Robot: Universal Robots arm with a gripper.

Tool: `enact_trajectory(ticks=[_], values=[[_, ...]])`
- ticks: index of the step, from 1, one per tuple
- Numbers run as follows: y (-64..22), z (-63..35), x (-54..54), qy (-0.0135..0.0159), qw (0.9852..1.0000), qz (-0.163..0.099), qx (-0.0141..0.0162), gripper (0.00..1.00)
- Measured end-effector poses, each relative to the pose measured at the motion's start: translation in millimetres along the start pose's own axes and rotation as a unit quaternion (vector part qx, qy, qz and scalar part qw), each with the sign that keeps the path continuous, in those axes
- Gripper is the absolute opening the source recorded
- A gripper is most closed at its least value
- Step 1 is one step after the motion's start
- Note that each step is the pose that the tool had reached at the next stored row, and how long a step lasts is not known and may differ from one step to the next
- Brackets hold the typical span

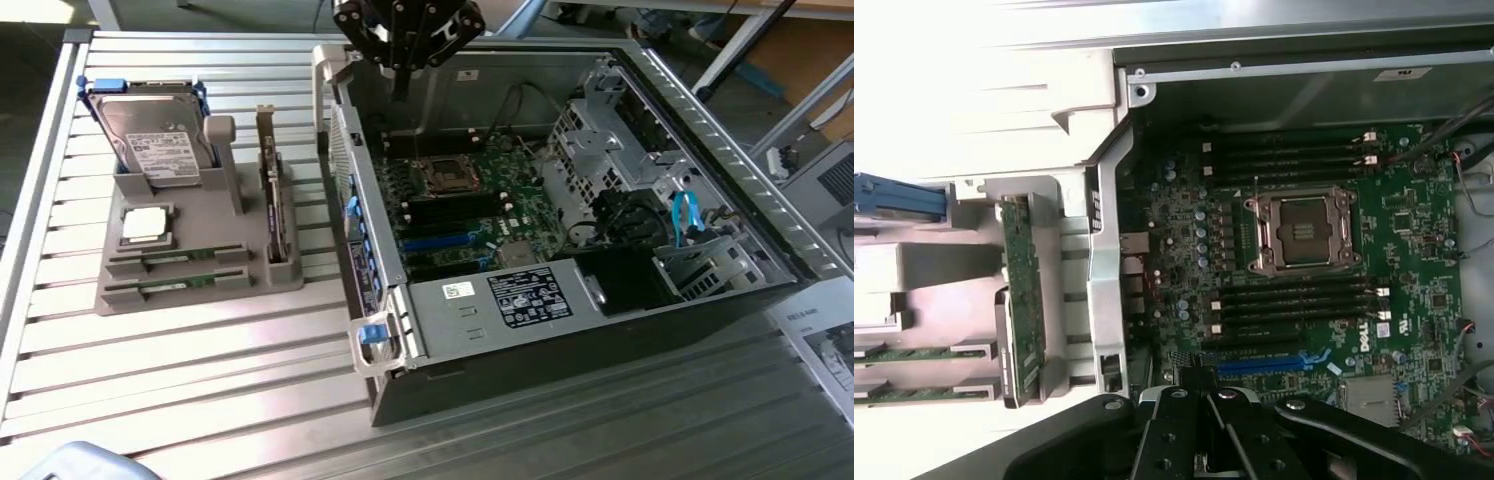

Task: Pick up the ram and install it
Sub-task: 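Reach for the ram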

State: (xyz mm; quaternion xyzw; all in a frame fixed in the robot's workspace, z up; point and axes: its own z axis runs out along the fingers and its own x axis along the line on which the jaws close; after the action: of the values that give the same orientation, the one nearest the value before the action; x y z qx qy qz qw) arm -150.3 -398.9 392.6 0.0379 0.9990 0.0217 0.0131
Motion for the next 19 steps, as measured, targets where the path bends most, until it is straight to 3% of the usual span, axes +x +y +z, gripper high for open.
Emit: enact_trajectory(ticks=[19], values=[[-1.4, 1.0, 17.2, 0.0001, 1.0, 0.0, 0.0002, 0.1]])
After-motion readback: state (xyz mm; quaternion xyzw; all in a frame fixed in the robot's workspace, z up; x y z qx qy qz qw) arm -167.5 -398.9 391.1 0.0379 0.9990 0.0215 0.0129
